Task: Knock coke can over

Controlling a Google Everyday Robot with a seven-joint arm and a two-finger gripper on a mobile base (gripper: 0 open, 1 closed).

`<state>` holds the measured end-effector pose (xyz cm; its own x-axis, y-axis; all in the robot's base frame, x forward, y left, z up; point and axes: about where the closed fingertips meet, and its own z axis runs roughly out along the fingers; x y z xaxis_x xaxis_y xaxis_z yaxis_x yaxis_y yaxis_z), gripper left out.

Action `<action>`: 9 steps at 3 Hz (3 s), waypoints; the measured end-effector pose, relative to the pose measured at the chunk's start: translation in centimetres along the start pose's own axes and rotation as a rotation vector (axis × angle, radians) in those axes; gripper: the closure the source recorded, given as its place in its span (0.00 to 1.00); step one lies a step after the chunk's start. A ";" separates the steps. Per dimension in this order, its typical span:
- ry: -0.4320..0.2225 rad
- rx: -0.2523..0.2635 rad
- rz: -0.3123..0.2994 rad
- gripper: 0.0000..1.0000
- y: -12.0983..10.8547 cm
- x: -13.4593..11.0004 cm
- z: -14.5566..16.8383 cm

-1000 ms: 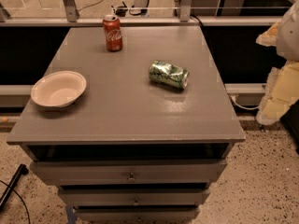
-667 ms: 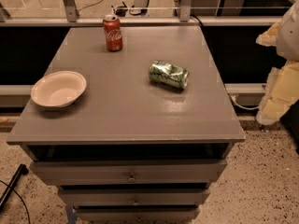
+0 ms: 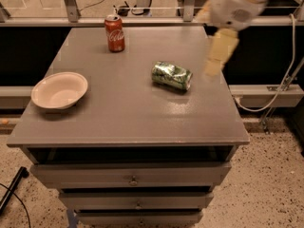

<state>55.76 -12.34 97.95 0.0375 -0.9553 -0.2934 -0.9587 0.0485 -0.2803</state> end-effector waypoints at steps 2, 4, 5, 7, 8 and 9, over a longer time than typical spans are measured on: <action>-0.199 -0.084 -0.131 0.00 -7.4 -8.9 8.4; -0.408 0.041 -0.070 0.00 -11.6 -9.3 11.1; -0.569 0.179 -0.013 0.00 -16.1 -10.3 12.1; -0.789 0.287 0.181 0.00 -24.0 -14.2 14.6; -0.846 0.261 0.273 0.00 -26.1 -16.5 16.8; -0.820 0.195 0.344 0.00 -26.3 -17.8 19.5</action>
Offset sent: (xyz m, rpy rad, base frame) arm 0.0626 0.0790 -0.0237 0.0950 0.0414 0.1715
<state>85.84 9.12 92.72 0.0186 -0.3756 -0.9266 -0.8922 0.4120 -0.1849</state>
